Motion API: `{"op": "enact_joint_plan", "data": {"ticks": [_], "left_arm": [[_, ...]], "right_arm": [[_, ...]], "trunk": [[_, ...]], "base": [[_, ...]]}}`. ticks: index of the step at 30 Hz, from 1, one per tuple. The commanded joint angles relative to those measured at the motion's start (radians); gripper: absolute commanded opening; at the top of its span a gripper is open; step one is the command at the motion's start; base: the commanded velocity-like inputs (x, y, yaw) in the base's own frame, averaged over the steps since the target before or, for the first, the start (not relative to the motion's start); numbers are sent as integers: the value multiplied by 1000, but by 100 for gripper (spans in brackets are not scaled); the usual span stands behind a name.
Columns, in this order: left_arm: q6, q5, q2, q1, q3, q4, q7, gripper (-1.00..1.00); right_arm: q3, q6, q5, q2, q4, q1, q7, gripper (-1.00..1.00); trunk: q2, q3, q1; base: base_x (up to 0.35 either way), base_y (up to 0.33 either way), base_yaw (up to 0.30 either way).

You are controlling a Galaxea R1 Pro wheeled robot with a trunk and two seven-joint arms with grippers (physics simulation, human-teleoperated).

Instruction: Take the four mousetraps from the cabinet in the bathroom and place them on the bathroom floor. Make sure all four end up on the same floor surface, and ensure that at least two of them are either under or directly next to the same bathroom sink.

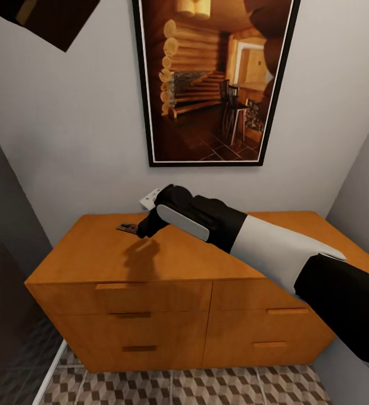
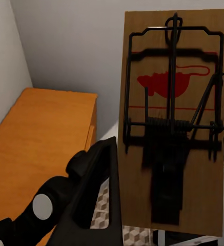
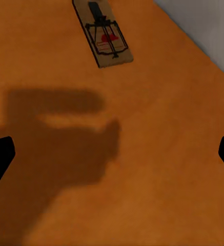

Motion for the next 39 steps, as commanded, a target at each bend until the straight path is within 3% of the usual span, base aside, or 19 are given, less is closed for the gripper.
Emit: {"op": "enact_joint_plan", "data": {"ticks": [1, 3, 8, 9, 12, 15, 18, 21, 24, 39], "left_arm": [[3, 6, 1, -4, -6, 0, -2, -100], [3, 6, 1, -4, -6, 0, -2, -100], [3, 6, 1, -3, -6, -1, -2, -100], [3, 6, 1, -3, -6, -2, -2, -100], [3, 7, 1, -3, -6, -21, -2, -100], [-1, 6, 1, -3, -6, -29, -2, -100], [-36, 5, 1, -3, -6, -31, -2, -100], [-61, 4, 2, -3, -12, -32, -2, -100], [-70, 6, 2, -3, -30, -33, -2, -100], [-77, 7, 2, -3, -49, -31, -2, -100]], "right_arm": [[3, 1, -9, 0, -4, -3, -8, 100], [3, 3, -10, 0, -10, -7, 1, 100], [18, 5, -2, 0, -35, -24, 163, 100], [35, 5, 13, 0, -43, -26, 200, 100], [83, 3, 111, 0, -67, -27, 324, 100], [94, 0, 216, 0, -76, -28, 440, 100], [97, -1, 289, 0, -80, -28, 533, 100], [97, -2, 336, 0, -80, -28, 565, 100], [95, -3, 349, 0, -81, -28, 573, 100], [95, -3, 356, 0, -110, -28, 577, 100]], "trunk": [[-1, -1, 0], [-1, -1, 0], [-1, -1, 0], [-1, -1, 0], [-1, -1, 0], [-1, -1, 0], [-1, -1, 0], [-1, -1, 0], [-1, -1, 0], [-1, -1, 0]], "base": [[0, 0, 0], [0, 0, 0], [0, 0, 0], [0, 0, 0], [3, 0, 0], [163, 0, 0], [273, 0, 0], [128, 0, 0], [42, 0, 0], [185, 0, 0]]}}
